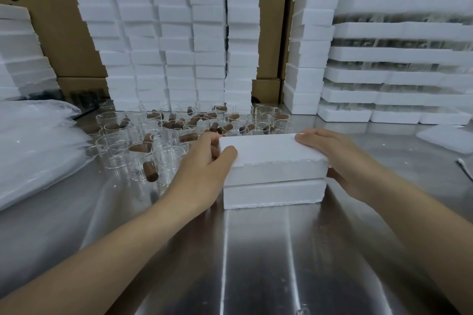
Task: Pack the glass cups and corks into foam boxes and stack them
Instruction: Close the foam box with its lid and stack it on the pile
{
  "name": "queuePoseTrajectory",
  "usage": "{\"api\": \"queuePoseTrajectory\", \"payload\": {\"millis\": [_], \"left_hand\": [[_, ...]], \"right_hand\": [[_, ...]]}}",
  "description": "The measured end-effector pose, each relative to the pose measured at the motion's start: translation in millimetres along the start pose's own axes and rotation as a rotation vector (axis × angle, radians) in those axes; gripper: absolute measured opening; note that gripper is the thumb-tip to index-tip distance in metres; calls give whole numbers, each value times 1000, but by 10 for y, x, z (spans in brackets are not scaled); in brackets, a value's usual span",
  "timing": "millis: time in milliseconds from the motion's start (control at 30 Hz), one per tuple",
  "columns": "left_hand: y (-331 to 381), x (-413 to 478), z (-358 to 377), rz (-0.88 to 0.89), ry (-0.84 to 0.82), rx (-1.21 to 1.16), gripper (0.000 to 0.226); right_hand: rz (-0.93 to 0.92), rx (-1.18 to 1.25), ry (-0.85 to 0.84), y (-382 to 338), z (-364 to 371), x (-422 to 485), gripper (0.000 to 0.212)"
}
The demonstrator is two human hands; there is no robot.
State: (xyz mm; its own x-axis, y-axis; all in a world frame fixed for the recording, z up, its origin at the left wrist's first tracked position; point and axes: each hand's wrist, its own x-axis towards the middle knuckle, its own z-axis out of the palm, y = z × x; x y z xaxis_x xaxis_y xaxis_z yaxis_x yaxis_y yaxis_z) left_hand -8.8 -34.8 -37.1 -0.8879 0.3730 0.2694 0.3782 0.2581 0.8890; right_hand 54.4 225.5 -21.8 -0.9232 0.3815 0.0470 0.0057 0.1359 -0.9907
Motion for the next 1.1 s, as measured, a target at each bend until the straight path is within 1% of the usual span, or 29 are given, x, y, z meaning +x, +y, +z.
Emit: {"api": "queuePoseTrajectory", "payload": {"millis": [200,233,333,533,600,633,733,800,833,900,967,1000,1033,1100], "left_hand": [[2,-23,44,15,-15,27,38],[-7,-22,42,14,-23,38,36],[-42,-1,30,16,-42,47,17],[-77,-14,48,24,-36,41,17],[-70,-19,53,20,-40,48,23],[-64,-21,55,17,-42,49,22],[-32,-37,52,9,-53,66,12],[-35,-46,46,12,-41,69,11],[-36,-51,48,18,-30,67,11],[-32,-57,46,27,-19,66,12],[-27,-56,28,39,-22,107,22],[-31,-51,17,40,-26,130,28],[-40,-43,7,37,-33,137,31],[-77,-36,3,22,-55,126,31]], "right_hand": [[62,-10,-77,7,-48,-13,29],[60,-2,-87,9,-52,-12,31],[61,16,-90,21,-60,-1,38],[80,62,-109,69,-70,10,49],[82,71,-117,88,-75,22,52],[81,74,-124,95,-77,24,54],[77,89,-153,86,-71,8,58],[79,95,-192,83,-67,4,62],[81,99,-217,87,-70,2,60],[83,117,-265,90,-83,5,49],[84,128,-293,78,-87,-4,32],[86,124,-296,71,-84,-10,28],[88,116,-293,70,-86,-14,28],[90,106,-287,77,-91,-8,33]]}}
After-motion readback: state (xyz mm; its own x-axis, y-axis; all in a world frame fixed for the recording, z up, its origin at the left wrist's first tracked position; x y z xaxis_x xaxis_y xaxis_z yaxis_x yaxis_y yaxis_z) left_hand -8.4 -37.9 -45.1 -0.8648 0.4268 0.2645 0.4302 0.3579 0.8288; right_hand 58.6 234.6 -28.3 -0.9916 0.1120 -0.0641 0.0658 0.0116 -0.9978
